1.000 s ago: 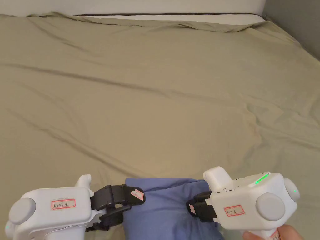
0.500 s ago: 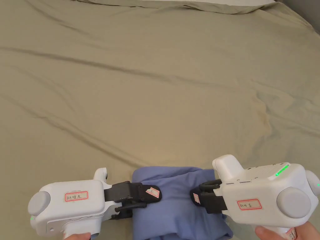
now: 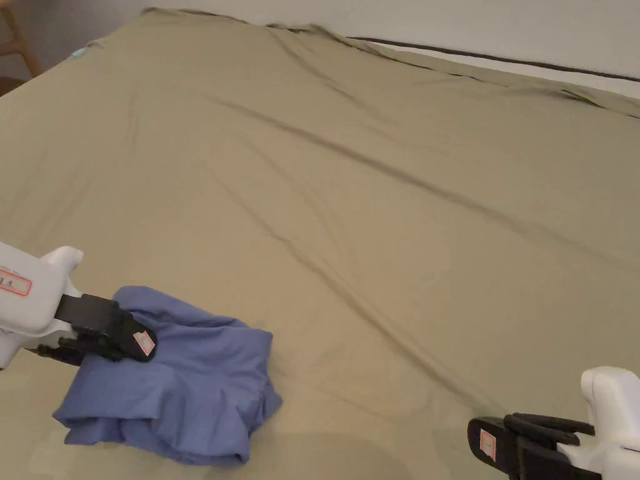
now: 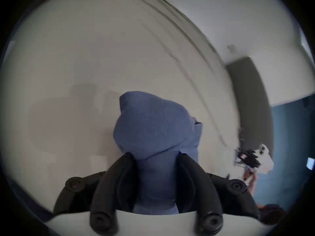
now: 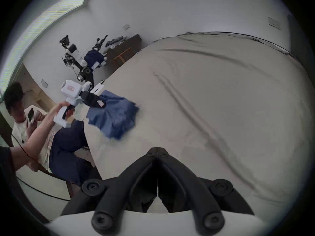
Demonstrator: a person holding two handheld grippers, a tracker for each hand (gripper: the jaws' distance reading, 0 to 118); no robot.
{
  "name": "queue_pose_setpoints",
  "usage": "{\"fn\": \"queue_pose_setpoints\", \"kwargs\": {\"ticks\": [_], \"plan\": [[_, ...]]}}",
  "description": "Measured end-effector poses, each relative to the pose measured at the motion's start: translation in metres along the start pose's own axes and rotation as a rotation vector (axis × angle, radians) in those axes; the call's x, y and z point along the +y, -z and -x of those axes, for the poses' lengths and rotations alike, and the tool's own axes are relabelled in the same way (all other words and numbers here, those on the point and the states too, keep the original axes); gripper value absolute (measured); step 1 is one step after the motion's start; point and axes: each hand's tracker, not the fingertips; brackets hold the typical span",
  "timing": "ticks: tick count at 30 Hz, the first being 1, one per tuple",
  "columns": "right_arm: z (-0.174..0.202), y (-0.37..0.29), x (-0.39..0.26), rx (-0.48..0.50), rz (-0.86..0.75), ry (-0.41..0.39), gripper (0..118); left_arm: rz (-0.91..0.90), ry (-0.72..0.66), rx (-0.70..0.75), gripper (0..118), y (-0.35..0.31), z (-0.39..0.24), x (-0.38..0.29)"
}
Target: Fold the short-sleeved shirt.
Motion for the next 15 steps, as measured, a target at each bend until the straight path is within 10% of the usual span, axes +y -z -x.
{"fn": "queue_pose_setpoints", "kwargs": {"ticks": [9, 12, 15], "plan": [[0.032, 0.032, 0.004, 0.043, 0.089, -0.082, 2, 0.027, -0.208, 0.325, 36, -0.028, 0.077, 0.024], [0.032, 0.019, 0.003, 0.049, 0.073, -0.077, 2, -0.010, -0.098, 0.588, 103, -0.025, 0.078, 0.020], [0.025, -0.006, 0.003, 0.031, 0.026, -0.071, 2, -0.044, -0.045, 0.631, 103, -0.055, 0.037, -0.003]]}}
